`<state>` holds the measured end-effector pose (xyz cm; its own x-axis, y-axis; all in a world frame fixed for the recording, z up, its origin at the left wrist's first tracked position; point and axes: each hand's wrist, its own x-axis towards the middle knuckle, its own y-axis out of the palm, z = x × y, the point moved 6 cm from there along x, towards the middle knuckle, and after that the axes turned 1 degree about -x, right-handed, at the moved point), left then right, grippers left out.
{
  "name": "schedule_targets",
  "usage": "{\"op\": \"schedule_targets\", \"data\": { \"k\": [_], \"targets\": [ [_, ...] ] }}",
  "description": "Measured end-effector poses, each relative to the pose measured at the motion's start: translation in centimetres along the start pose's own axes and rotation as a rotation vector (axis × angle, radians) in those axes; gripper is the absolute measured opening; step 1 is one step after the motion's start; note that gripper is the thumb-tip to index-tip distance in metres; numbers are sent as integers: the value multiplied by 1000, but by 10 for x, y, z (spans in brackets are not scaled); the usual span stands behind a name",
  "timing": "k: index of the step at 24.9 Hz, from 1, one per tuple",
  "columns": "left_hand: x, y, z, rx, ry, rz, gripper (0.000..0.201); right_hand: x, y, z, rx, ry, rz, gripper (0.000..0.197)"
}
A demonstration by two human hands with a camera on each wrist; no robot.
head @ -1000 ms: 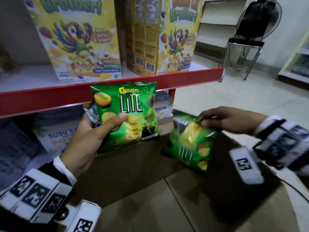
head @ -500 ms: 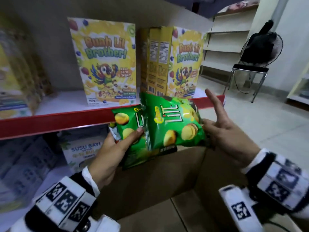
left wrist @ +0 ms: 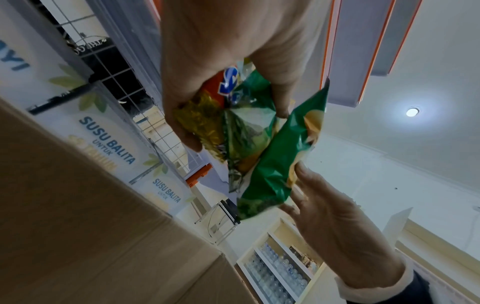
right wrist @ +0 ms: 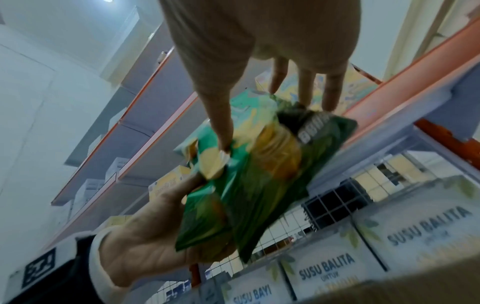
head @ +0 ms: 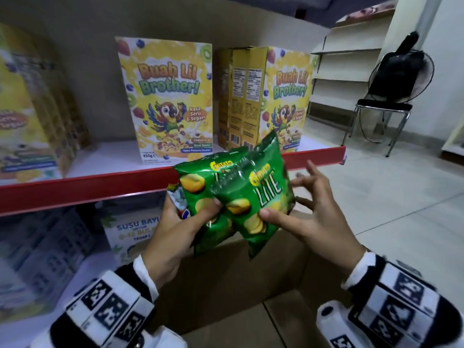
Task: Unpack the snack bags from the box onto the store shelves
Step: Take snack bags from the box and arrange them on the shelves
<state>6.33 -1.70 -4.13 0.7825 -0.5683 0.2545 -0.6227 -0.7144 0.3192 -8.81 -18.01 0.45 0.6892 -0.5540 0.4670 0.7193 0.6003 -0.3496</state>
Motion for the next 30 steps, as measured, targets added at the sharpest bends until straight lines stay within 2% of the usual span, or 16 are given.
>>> {"op": "schedule_targets", "data": {
  "k": [2, 3, 4, 6, 7, 8, 10, 12, 16, 19, 21, 23, 27, 30],
  "targets": [
    [2, -1, 1, -13, -32, 57, 61, 5, 2, 2, 74, -7, 128, 109],
    [2, -1, 3, -31, -48, 81, 62, 6, 4, 1, 135, 21, 196, 111],
    [3, 0, 4, -44, -57, 94, 67, 5, 7, -1, 208, 53, 244, 100],
    [5, 1, 6, -51, -56, 98, 75, 2, 11, -3, 313, 95, 272, 60],
    [6, 1, 7, -57, -56, 91, 75, 1, 12, -2, 318, 98, 260, 48],
    [9, -1, 9, -68, -58, 75, 74, 0, 14, -2, 309, 93, 255, 44],
    [14, -8, 10, -89, -56, 45, 70, -1, 17, -6, 381, 149, 261, 47],
    [17, -11, 12, -73, -52, 59, 71, -2, 20, -10, 558, 275, 279, 44],
    [16, 1, 17, -72, -102, 149, 71, -4, 27, -9, 665, 306, 374, 38],
    [18, 1, 8, -132, -139, 178, 74, 0, 19, -17, 679, 356, 325, 45],
    [20, -3, 4, -86, -163, 210, 60, 5, 8, -23, 728, 388, 269, 46],
    [19, -7, 6, -25, -153, 174, 41, 9, 0, -24, 765, 391, 244, 41],
    [20, -5, 4, -17, -51, 60, 42, 8, 1, -16, 697, 329, 276, 30],
    [17, 8, 2, -113, -110, 134, 47, 7, 10, -7, 672, 292, 307, 31]
  ]
}}
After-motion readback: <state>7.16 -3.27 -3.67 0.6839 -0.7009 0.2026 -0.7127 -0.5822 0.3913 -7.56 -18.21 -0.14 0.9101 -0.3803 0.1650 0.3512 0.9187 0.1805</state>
